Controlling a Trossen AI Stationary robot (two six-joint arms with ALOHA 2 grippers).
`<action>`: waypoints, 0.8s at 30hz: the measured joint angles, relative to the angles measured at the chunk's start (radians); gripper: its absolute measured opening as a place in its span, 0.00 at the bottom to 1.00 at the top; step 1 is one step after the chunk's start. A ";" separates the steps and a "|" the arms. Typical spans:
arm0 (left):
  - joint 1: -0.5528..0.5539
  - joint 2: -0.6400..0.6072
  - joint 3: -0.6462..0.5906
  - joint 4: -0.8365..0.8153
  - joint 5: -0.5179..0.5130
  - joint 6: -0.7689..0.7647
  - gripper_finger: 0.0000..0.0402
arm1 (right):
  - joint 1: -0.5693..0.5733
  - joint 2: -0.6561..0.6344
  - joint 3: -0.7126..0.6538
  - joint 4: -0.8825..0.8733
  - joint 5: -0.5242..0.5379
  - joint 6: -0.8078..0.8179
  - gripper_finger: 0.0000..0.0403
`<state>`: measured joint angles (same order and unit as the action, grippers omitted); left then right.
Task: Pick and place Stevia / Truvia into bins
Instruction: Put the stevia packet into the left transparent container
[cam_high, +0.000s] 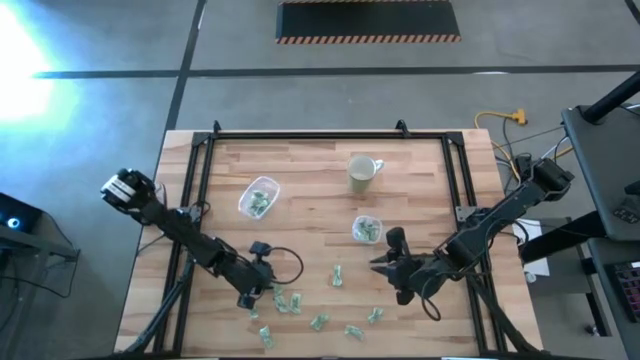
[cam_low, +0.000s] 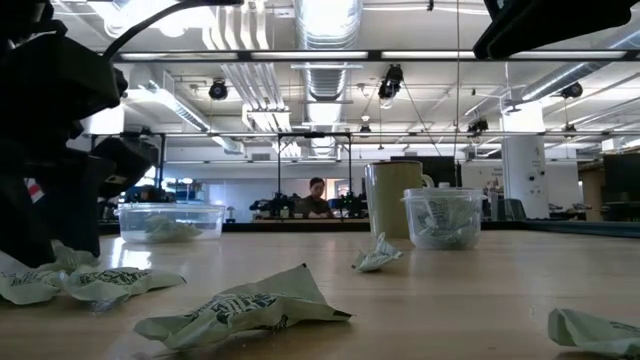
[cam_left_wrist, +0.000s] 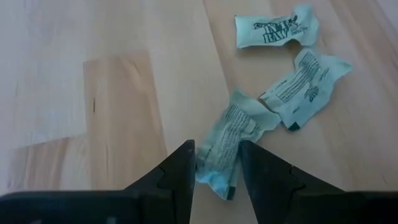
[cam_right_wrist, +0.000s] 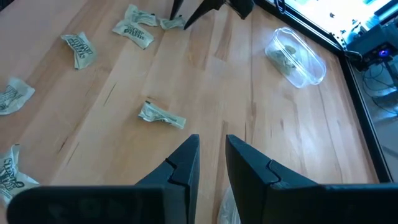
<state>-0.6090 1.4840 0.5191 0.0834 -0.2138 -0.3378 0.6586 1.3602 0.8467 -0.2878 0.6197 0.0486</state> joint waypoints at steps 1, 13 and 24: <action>0.000 0.003 0.000 0.001 0.000 0.000 0.28 | 0.000 0.000 0.000 0.000 0.000 0.000 0.17; 0.000 0.008 -0.001 -0.002 -0.002 -0.023 0.17 | 0.000 0.000 0.000 0.000 0.000 0.004 0.17; 0.000 -0.012 0.003 -0.021 0.001 -0.017 0.05 | 0.000 0.000 0.000 0.000 0.000 0.004 0.17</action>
<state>-0.6090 1.4722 0.5222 0.0620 -0.2130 -0.3552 0.6590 1.3602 0.8467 -0.2878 0.6197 0.0525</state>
